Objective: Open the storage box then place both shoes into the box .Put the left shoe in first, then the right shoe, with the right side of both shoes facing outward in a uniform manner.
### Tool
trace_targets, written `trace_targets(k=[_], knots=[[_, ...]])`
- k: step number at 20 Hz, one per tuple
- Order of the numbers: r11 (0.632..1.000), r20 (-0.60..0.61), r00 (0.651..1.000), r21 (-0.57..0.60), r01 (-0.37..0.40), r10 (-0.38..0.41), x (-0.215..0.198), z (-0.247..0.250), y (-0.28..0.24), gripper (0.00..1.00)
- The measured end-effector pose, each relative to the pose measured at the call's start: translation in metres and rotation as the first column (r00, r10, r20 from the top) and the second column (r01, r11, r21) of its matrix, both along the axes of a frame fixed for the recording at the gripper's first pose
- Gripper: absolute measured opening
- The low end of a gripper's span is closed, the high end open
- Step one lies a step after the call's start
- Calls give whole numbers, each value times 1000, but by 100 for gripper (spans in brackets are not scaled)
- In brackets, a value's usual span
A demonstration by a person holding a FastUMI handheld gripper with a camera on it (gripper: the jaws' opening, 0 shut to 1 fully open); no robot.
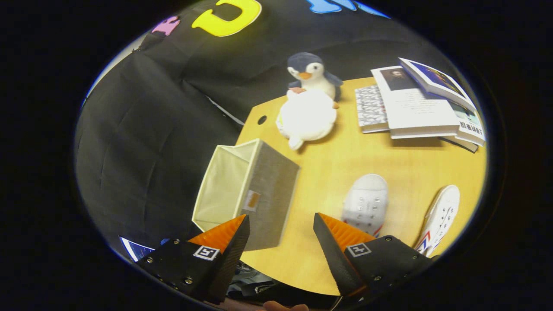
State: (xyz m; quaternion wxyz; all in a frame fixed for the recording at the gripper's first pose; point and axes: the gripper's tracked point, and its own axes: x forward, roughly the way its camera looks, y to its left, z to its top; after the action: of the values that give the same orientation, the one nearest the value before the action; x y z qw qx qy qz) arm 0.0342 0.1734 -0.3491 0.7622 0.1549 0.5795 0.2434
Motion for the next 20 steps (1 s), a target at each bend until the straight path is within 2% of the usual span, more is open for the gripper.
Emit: trace_targets(k=[6,9,12,16,20], knots=[[995,-53,996,-66,71,-74,-22,-31,-54,91],[992,-78,993,-99,77,-85,-28,-45,-70,91],[984,-95,993,-170,48,-65,-38,-63,-89,92],[946,-147,989,-323,-18,-31,-53,-97,-115,92],[924,-177,984,-370,-95,30,-50,-117,-110,92]])
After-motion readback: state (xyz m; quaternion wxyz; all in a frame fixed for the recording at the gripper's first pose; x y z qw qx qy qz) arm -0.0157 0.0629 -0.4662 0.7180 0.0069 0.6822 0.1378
